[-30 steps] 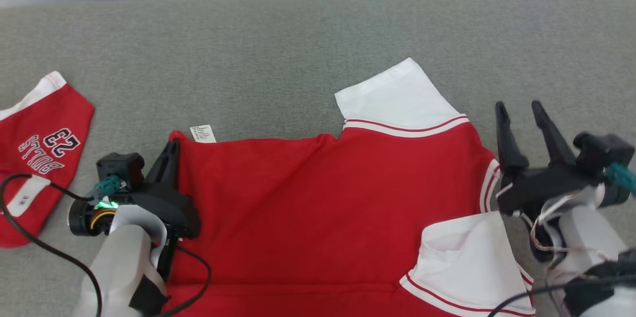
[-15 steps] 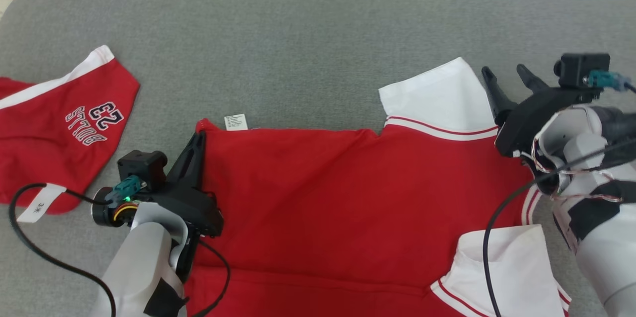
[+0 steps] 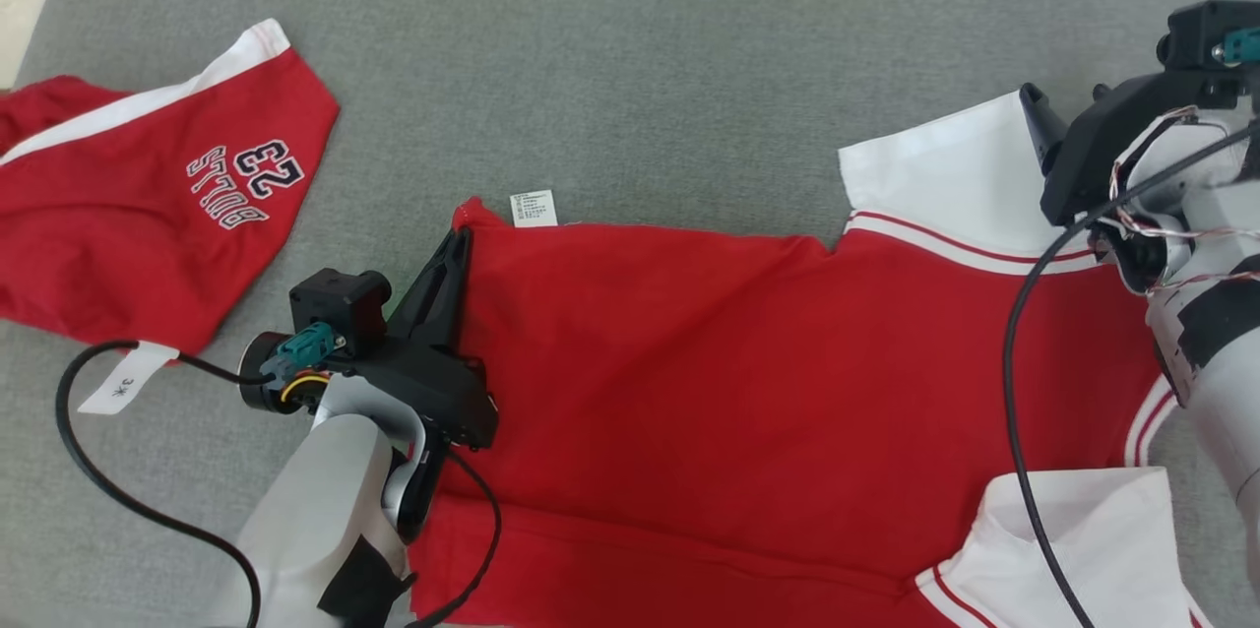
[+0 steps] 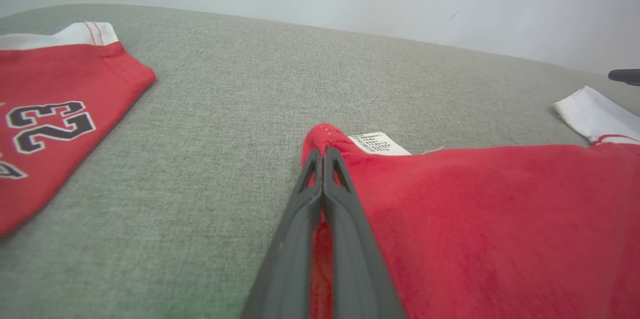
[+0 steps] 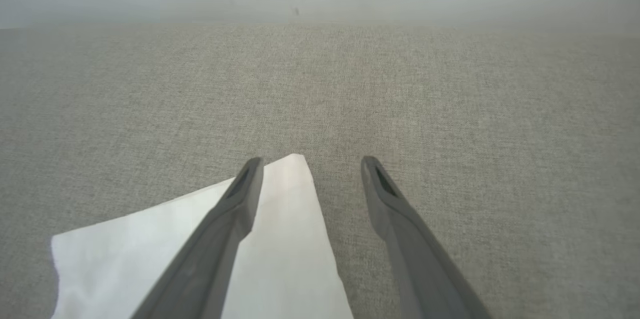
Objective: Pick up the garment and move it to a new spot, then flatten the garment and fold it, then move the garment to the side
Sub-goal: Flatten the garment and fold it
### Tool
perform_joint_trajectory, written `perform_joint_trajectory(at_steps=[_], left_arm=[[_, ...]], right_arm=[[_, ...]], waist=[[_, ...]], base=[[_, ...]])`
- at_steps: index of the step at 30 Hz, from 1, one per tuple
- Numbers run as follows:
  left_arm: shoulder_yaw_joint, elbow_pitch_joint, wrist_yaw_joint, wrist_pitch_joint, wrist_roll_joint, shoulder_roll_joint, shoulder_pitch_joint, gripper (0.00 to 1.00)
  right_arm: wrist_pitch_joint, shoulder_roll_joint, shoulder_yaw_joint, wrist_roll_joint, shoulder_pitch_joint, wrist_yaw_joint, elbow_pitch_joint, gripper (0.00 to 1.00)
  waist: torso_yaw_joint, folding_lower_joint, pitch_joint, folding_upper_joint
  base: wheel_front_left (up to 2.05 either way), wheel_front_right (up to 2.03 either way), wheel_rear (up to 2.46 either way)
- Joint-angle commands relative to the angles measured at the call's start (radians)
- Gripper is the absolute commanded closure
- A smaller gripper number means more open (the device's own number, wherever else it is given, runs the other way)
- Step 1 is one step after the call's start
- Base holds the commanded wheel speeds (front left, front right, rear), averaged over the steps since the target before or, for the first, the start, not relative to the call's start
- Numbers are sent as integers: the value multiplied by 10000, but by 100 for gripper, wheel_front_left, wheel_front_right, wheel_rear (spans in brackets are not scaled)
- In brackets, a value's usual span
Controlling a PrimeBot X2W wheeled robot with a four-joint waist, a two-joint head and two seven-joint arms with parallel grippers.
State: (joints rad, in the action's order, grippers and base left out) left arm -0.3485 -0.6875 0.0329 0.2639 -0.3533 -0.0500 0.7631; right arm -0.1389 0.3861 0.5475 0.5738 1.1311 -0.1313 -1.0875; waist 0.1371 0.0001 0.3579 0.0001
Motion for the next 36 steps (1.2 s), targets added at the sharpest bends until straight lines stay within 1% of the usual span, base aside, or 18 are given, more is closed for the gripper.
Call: perform_joint_trajectory(at_steps=[1,5,6,8,9,10,11,12,13,14,20,22,25,30,32,33,36], left_arm=[[-111,32,-90,6,-158,-10,126,100],[-378,101,-230,6,-396,-13,173,100],[-407,108,-255,6,-436,-13,180,100],[-459,118,-287,6,-516,-14,178,100],[-488,116,-302,6,-549,-12,163,100],[-512,113,-304,6,-565,-12,151,100],[-528,101,-309,6,-572,-14,146,100],[-532,88,-323,6,-565,-15,148,100],[-532,88,-323,6,-565,-15,148,100],[-526,79,-337,6,-538,-14,154,100],[-215,-66,-351,6,-327,-17,-6,100],[-49,-124,-310,4,-299,-15,-165,100],[203,-100,-256,6,-369,-12,-323,100],[640,-142,-185,6,-303,-18,-793,100],[796,-158,-129,6,-192,-15,-944,100],[975,-143,-99,6,-80,-15,-1115,100],[1210,-66,-5,6,78,-15,-1348,100]], right_arm=[[-80,-55,20,65,197,12,-175,0],[-424,-245,196,5,429,12,-660,1],[-495,-270,193,47,473,12,-795,7],[-605,-322,272,18,458,12,-1010,15],[-622,-337,322,-8,431,12,-1107,22],[-645,-328,355,-28,413,12,-1194,31],[-630,-321,392,-34,397,12,-1239,56],[-505,-307,403,-39,415,12,-1249,73],[-505,-307,403,-39,415,12,-1249,73],[-332,-255,397,-62,468,12,-1254,100],[638,-455,342,191,445,12,-1041,100],[864,-511,438,402,267,12,-747,100],[1097,-395,605,837,-121,12,-208,100],[1311,22,1089,1649,-1006,12,1064,100],[1455,304,1224,2059,-1432,12,1613,100],[1611,578,1377,2369,-1872,12,2145,100],[1818,921,1613,2766,-2519,12,2877,100]], waist=[[253,-1,268,-1],[342,-1,389,-1],[345,-1,401,-1],[353,-1,406,-1],[357,-1,396,-1],[360,-1,387,-1],[359,-1,376,-1],[348,-1,374,-1],[348,-1,374,-1],[333,-1,368,-1],[120,-1,91,-1],[25,-1,-93,-1],[-132,-1,-363,-1],[-372,-1,-796,-1],[-453,-1,-970,-1],[-527,-1,-1140,-1],[-617,-1,-1406,-1]], base=[[0,0,0],[0,0,0],[0,0,0],[0,0,0],[0,0,0],[0,0,0],[0,0,0],[0,0,0],[0,0,0],[0,0,0],[0,0,0],[0,0,0],[0,0,0],[0,0,0],[0,0,0],[0,0,0],[0,0,0]])
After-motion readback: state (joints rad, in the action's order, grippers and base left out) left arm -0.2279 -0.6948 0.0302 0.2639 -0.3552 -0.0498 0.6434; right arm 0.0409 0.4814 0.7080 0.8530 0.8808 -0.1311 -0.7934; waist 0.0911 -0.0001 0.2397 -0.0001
